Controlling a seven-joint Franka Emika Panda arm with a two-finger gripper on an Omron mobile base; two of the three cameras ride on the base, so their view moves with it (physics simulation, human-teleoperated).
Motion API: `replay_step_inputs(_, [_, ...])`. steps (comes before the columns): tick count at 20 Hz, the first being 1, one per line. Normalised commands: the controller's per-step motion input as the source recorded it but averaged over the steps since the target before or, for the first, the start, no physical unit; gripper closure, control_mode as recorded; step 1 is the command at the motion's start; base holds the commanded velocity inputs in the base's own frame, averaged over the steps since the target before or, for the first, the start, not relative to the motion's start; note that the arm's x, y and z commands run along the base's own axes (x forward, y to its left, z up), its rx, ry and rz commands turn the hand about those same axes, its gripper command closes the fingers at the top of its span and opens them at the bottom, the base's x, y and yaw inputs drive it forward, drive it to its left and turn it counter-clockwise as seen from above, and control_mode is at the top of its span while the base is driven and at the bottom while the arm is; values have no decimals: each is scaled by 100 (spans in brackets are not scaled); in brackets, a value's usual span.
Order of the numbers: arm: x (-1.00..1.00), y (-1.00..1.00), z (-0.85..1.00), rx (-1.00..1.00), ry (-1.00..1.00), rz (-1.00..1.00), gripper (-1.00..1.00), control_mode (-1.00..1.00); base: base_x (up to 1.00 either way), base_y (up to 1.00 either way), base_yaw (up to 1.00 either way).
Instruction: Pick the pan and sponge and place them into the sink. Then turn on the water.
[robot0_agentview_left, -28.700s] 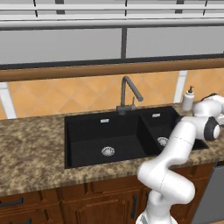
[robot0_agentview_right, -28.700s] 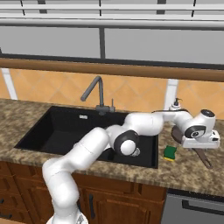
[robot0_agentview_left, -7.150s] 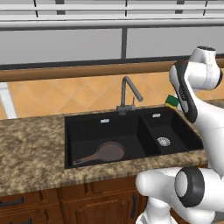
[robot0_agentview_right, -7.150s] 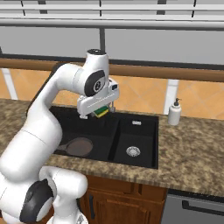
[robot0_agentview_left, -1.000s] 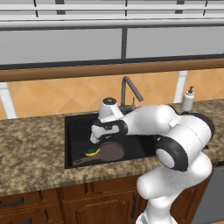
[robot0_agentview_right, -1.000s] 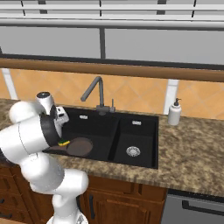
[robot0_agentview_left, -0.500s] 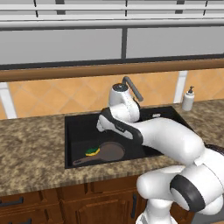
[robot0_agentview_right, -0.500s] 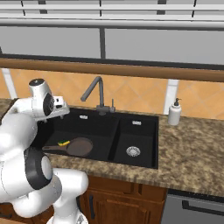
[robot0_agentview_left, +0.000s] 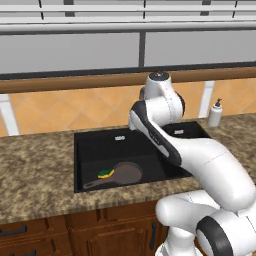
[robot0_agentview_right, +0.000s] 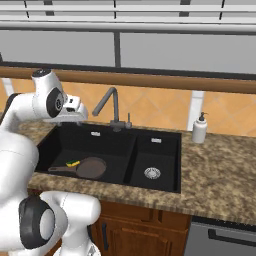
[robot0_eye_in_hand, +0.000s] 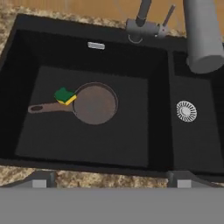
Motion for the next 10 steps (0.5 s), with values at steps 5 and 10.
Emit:
replay_step_inputs(5, [-31,-75,46,13,1,-30,-100,-100,0,0,0])
replay_step_inputs(10, [-19,-87,18,17,0,-25,-100,-100,0,0,0])
